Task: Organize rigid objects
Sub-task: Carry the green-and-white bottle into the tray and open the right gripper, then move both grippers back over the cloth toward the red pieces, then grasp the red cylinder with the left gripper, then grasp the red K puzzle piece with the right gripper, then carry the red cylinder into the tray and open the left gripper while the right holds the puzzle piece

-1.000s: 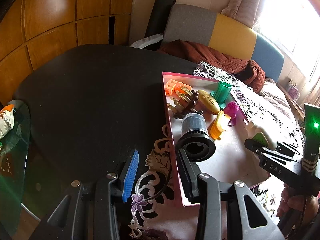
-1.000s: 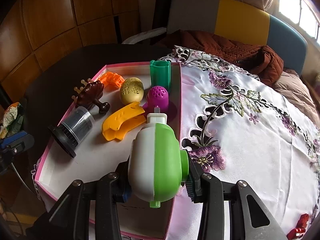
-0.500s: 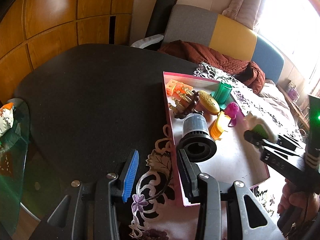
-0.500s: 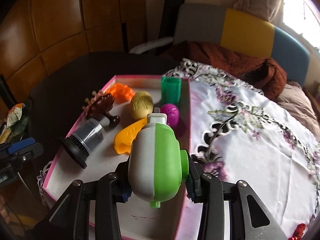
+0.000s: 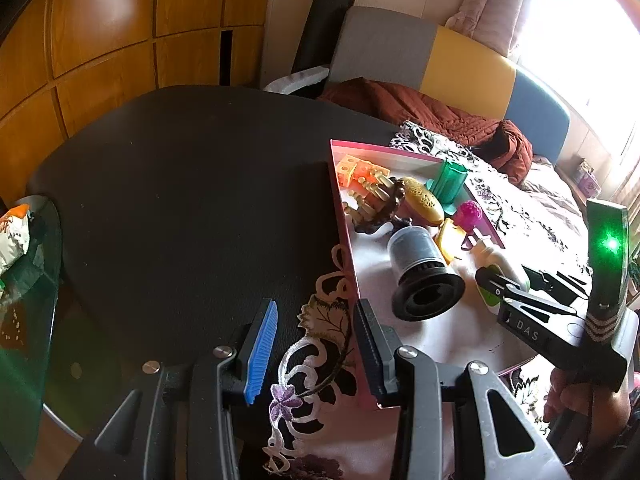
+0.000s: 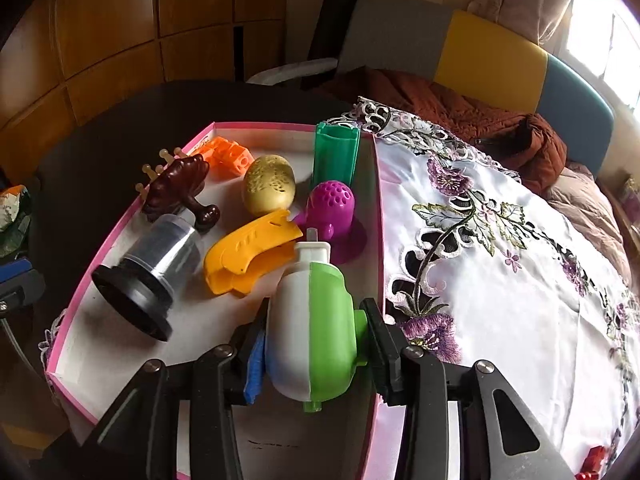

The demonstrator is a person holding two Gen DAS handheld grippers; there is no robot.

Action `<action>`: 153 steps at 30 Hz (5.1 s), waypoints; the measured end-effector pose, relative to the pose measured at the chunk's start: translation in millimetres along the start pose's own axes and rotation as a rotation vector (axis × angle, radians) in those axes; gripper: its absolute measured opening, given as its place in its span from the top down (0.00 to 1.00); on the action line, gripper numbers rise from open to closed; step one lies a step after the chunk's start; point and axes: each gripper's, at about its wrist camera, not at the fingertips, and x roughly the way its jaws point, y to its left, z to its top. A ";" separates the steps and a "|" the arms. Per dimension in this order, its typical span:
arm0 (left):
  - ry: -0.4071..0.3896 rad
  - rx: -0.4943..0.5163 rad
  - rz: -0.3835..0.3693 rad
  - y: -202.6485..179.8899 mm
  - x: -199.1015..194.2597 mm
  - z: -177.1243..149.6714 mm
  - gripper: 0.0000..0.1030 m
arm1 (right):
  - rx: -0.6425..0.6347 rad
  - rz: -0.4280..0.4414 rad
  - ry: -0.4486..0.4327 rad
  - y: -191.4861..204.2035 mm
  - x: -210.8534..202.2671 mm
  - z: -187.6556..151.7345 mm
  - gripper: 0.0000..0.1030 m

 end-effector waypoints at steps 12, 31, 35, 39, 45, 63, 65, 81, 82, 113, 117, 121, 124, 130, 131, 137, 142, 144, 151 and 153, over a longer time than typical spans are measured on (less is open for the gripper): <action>-0.014 0.031 -0.006 -10.1 -5.7 0.4 0.62 | 0.017 0.022 -0.053 1.3 -25.8 -0.7 0.37; -0.042 0.110 -0.021 -29.3 -16.6 0.1 0.62 | 0.133 0.004 -0.091 -48.4 -61.2 -8.6 0.23; -0.050 0.148 -0.029 -38.3 -19.6 0.0 0.62 | 0.171 -0.023 -0.092 -73.2 -70.1 -12.6 0.22; -0.054 0.179 -0.039 -49.1 -22.3 -0.2 0.62 | 0.198 -0.073 -0.084 -105.4 -77.5 -18.5 0.21; -0.057 0.234 -0.060 -69.1 -25.9 0.0 0.62 | 0.267 -0.184 -0.069 -168.4 -92.8 -31.2 0.20; -0.010 0.515 -0.297 -198.7 -16.9 -8.3 0.62 | 0.921 -0.401 -0.186 -341.6 -151.1 -112.5 0.17; 0.007 0.556 -0.339 -218.7 -12.1 -13.0 0.62 | 0.993 -0.380 -0.195 -349.8 -154.0 -121.5 0.17; 0.198 0.839 -0.706 -369.1 15.1 -72.8 0.56 | 1.127 -0.450 -0.318 -366.4 -187.5 -150.0 0.16; 0.199 0.857 -0.725 -376.5 16.2 -76.8 0.54 | 1.141 -0.453 -0.331 -367.3 -190.0 -152.5 0.16; 0.177 0.650 -0.510 -320.0 64.2 -65.6 0.75 | 1.154 -0.243 -0.027 -374.4 -119.5 -155.3 0.13; 0.170 0.605 -0.506 -308.3 68.7 -61.2 0.75 | 1.092 -0.220 0.064 -366.9 -100.3 -150.0 0.15; 0.146 0.619 -0.498 -310.6 66.4 -67.3 0.75 | 1.016 -0.218 0.125 -357.3 -86.8 -143.6 0.17; 0.143 0.618 -0.500 -311.6 66.5 -67.6 0.75 | 0.963 -0.225 0.175 -350.7 -76.8 -140.3 0.18; 0.153 0.594 -0.520 -306.8 67.9 -65.9 0.75 | 0.859 -0.260 0.282 -339.6 -60.1 -137.6 0.52; 0.153 0.593 -0.522 -306.3 68.2 -65.7 0.75 | 0.811 -0.293 0.321 -334.6 -55.3 -136.3 0.53; 0.166 0.570 -0.532 -301.3 66.4 -63.3 0.75 | 0.726 -0.264 0.250 -320.0 -57.4 -121.6 0.54; 0.164 0.559 -0.519 -294.8 60.8 -63.2 0.75 | 0.600 -0.221 0.242 -295.5 -44.3 -102.5 0.54; 0.161 0.560 -0.512 -292.6 58.5 -63.3 0.75 | 0.573 -0.235 0.303 -290.7 -31.6 -106.3 0.53; 0.122 0.558 -0.506 -287.4 45.0 -58.5 0.75 | 0.575 -0.228 0.310 -291.9 -34.2 -116.3 0.53; 0.108 0.560 -0.509 -286.6 38.8 -57.2 0.75 | 0.567 -0.231 0.310 -291.7 -34.1 -117.6 0.53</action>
